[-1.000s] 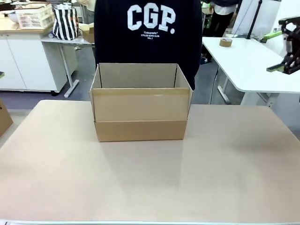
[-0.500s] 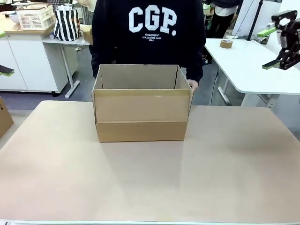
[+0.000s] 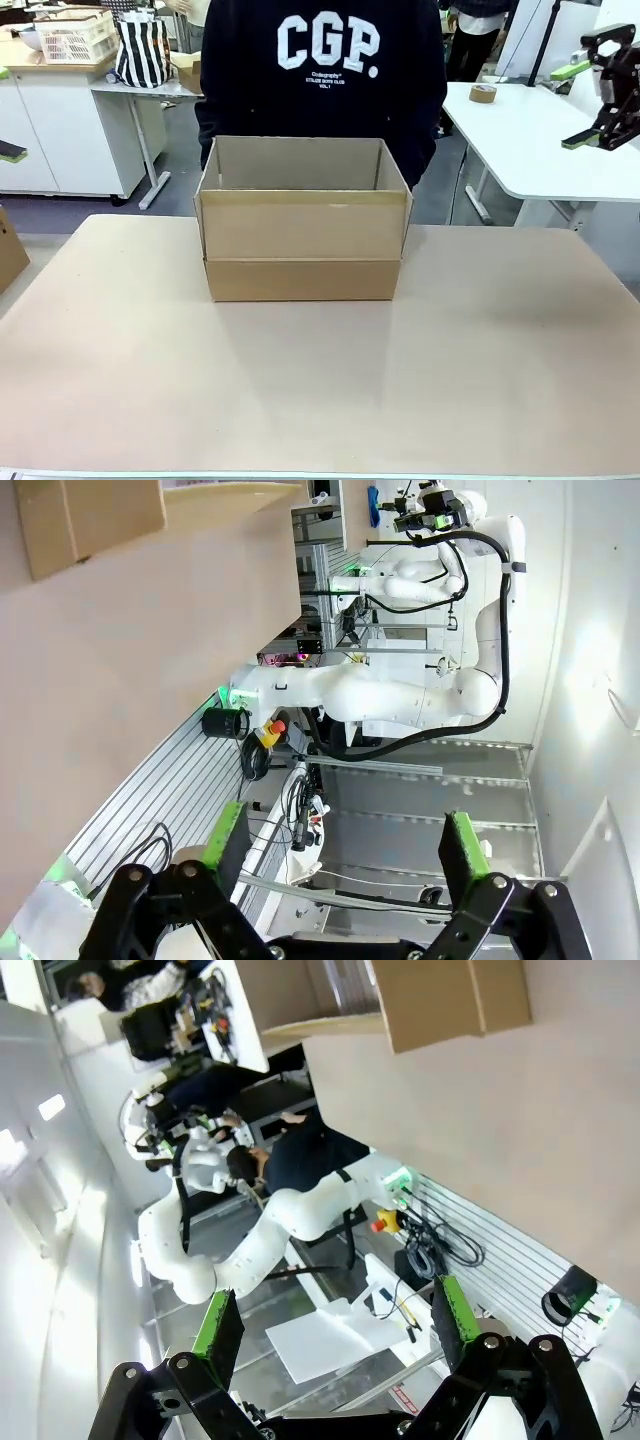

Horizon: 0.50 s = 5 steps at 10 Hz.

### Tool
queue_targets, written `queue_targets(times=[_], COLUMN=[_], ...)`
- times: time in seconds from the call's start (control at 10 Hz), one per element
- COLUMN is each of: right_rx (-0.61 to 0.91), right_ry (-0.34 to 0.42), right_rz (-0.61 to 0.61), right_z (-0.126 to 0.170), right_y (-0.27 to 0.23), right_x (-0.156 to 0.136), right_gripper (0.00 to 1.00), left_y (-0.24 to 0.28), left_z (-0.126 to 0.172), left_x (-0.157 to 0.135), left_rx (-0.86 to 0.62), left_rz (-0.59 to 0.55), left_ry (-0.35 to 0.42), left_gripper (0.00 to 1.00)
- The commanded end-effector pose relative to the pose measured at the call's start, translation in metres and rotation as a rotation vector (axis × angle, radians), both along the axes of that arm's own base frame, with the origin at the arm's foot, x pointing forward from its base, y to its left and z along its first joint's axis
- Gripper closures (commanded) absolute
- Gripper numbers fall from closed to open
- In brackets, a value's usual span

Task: Pack the gift set into the box.
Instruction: Press and hold the closed box until the human finishes sealing it.

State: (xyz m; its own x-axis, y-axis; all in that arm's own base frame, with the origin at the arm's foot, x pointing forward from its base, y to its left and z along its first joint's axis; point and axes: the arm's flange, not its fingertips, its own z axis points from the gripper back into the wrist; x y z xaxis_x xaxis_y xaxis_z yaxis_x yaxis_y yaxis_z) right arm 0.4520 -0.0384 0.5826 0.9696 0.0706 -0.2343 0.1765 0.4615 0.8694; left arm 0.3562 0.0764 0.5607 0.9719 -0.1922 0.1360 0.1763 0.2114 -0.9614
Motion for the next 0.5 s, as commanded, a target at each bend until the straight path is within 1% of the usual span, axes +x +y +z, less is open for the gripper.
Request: queue_targets(times=[0.0,0.4], right_rx=[-0.019,-0.019], right_ry=[0.007,0.007], right_rz=[-0.014,-0.014], right_z=[0.0013,0.0013], right_y=[0.0005,0.0005], right_x=[-0.0004,-0.0004], right_gripper=[0.00,0.00], left_y=[-0.0006,-0.0006], left_z=[0.0012,0.0012], left_x=[-0.0012,-0.0012], left_rx=[0.003,0.003], left_rz=[0.002,0.002], left_ry=[0.002,0.002], left_gripper=[0.00,0.00])
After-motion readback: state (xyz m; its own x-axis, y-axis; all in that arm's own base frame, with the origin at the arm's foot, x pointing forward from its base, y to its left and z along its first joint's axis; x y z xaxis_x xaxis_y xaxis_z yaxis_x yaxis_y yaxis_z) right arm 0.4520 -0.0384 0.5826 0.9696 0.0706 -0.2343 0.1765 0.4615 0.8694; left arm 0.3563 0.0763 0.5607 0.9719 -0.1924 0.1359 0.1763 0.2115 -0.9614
